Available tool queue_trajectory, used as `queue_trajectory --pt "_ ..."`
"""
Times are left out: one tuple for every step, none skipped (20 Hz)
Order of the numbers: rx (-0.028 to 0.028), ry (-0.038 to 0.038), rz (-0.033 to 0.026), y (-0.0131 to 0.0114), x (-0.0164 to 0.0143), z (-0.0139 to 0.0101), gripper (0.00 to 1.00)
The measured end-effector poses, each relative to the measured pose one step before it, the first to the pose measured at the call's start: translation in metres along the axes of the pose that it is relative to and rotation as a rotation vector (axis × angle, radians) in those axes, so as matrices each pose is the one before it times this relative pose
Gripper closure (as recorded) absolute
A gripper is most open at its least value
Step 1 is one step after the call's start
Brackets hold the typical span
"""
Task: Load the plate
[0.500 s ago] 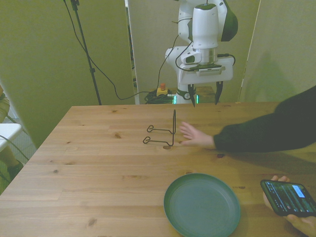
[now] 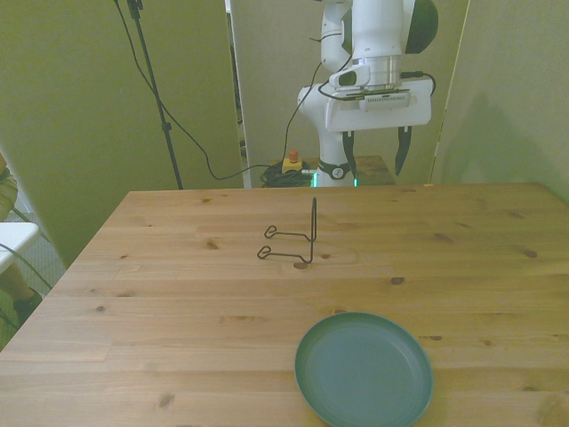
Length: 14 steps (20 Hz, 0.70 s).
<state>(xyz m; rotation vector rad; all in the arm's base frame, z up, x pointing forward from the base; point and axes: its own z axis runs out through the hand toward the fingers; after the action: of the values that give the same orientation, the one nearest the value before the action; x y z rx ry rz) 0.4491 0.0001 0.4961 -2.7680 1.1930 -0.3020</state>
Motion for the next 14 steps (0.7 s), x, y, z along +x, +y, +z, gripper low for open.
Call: queue_trajectory --pt "-0.0035 0.00577 0.00154 -0.00309 0.0077 0.00037 0.0" --pt "-0.00396 0.00796 0.00189 -0.00332 0.00986 0.00077 0.0" --pt "-0.00246 0.0075 0.00504 -0.00262 0.01133 0.00082 0.0" --pt "-0.00212 0.00594 0.00706 -0.00227 0.01211 0.0013 0.0" --pt "-0.00119 0.00668 0.00677 -0.00273 0.01284 0.00155 0.0" --pt "0.00133 0.00634 0.0067 -0.00331 0.01194 0.00162 0.0" --pt "0.00262 0.00607 0.00543 -0.0038 0.01074 0.00243 0.0" --pt "0.00356 0.00552 0.00443 -0.00406 0.00976 0.00353 0.0" --pt "0.00501 0.00568 0.00386 -0.0039 0.00833 0.004 0.0" --pt "0.00245 0.003 0.00232 -0.00317 0.00722 0.00487 0.0" --pt "0.00067 0.00125 0.00077 -0.00237 0.00627 0.00535 0.0" --pt "0.00119 0.0017 -0.00067 -0.00215 0.00489 0.00364 0.0" --pt "0.0007 0.00081 -0.00268 -0.00192 0.00313 0.00159 0.0" --pt "0.01157 0.01069 -0.01197 -0.00529 0.00303 -0.00626 0.0"
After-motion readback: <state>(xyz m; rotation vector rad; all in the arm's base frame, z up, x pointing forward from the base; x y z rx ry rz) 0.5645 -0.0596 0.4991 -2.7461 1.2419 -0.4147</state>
